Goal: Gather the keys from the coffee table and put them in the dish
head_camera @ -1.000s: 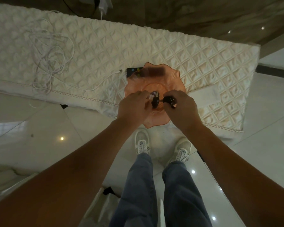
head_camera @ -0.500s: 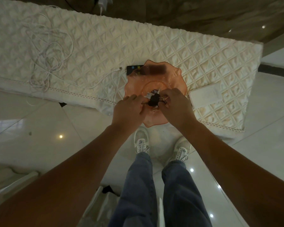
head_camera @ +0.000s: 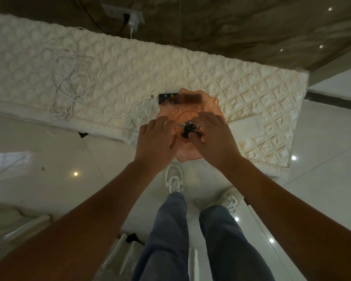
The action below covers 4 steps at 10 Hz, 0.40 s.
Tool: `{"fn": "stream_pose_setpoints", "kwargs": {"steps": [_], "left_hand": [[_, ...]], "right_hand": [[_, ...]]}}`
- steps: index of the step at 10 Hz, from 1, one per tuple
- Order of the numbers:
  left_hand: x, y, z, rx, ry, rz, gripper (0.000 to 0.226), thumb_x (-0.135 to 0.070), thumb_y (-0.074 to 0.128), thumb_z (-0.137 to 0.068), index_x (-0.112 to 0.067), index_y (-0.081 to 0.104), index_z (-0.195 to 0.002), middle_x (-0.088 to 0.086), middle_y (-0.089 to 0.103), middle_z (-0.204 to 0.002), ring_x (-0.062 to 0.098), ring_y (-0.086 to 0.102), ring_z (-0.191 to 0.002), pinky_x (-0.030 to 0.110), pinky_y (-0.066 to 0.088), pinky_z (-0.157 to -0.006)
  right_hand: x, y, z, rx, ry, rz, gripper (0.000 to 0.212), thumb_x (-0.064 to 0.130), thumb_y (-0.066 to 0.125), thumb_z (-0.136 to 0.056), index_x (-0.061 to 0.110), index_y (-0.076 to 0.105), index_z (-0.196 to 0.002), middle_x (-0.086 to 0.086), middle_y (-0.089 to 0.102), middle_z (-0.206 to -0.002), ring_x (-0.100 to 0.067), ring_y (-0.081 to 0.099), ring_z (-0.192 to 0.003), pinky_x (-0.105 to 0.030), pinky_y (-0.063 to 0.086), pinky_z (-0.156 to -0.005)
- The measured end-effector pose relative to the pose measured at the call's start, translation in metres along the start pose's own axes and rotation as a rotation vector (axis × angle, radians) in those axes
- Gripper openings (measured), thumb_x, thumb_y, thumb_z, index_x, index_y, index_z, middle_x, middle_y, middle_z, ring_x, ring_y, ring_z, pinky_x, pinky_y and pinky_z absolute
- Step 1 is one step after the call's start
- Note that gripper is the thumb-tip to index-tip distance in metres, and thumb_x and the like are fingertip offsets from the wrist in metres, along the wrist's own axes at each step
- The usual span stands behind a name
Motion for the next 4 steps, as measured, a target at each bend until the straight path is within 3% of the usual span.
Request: {"fn": "stream_pose_setpoints", "kwargs": {"steps": [4], "left_hand": [[-0.055,-0.140,0.055,-0.212,-0.227,0.124,0.038,-0.032,0.051,-0.094,-0.014,0.055,-0.126,0.011,0.058,-0.131,0.030,0.054,-0.118,0.045,0.040,-0.097]], "right_hand": [[0.095,-0.113,0.043,-0.027,-0.237,-0.101,0.035,0.030,0.061,-0.085,0.016,0.063,-0.117,0.000,0.059,-0.126,-0.020,0.045,-0.122,-0.037,0.036,-0.103]]}}
Point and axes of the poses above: each hand's wrist, its own z-axis away from the middle knuckle, its own y-axis out of the palm, x = y × z, the point moved 10 cm from there along -z, towards the middle knuckle
